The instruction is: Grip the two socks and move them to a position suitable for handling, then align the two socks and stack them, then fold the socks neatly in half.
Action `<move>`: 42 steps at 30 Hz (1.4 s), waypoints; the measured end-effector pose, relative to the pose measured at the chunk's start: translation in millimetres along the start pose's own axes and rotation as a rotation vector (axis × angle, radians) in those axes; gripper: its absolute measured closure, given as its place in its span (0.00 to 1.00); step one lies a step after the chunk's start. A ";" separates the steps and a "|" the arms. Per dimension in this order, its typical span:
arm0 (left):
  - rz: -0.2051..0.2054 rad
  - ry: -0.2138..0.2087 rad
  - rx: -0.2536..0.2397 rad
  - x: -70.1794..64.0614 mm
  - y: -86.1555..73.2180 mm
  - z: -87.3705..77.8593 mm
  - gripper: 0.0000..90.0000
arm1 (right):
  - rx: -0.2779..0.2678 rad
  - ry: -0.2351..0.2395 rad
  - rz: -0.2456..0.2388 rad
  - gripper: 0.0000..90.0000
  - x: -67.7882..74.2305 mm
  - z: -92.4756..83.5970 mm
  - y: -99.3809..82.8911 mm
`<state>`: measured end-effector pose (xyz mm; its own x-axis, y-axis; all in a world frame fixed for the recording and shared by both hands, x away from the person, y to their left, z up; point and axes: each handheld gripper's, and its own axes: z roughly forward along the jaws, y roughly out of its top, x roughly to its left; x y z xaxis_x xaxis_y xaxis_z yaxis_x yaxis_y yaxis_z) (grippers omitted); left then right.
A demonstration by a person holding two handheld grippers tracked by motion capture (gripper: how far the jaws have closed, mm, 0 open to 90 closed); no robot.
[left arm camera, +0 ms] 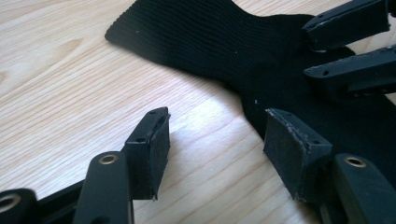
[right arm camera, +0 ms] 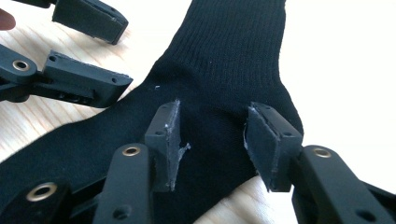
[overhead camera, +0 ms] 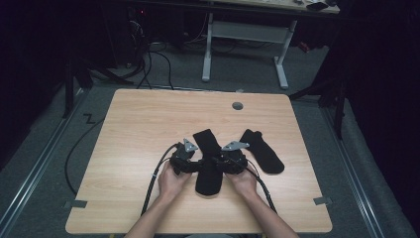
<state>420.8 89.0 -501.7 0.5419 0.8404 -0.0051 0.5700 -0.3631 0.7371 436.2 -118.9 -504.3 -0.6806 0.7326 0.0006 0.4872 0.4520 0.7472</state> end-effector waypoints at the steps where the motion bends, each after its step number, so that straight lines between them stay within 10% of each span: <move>1: -0.020 -0.004 -0.011 2.4 -1.9 -2.3 0.46 | -0.001 0.000 0.000 0.58 1.1 0.4 0.2; 19: -0.118 0.064 -0.043 48.3 -30.2 -40.0 0.46 | -0.057 -0.026 0.072 0.61 -19.5 -33.7 -5.5; 42: -0.127 0.162 -0.049 75.8 -60.1 -56.5 0.44 | -0.063 -0.235 0.173 0.71 -89.4 -79.1 -23.6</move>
<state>392.7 197.2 -508.2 0.3589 0.9333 0.0057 0.5946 -0.2334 0.7694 442.3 -235.3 -469.4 -0.4412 0.8972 -0.0169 0.5452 0.2829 0.7891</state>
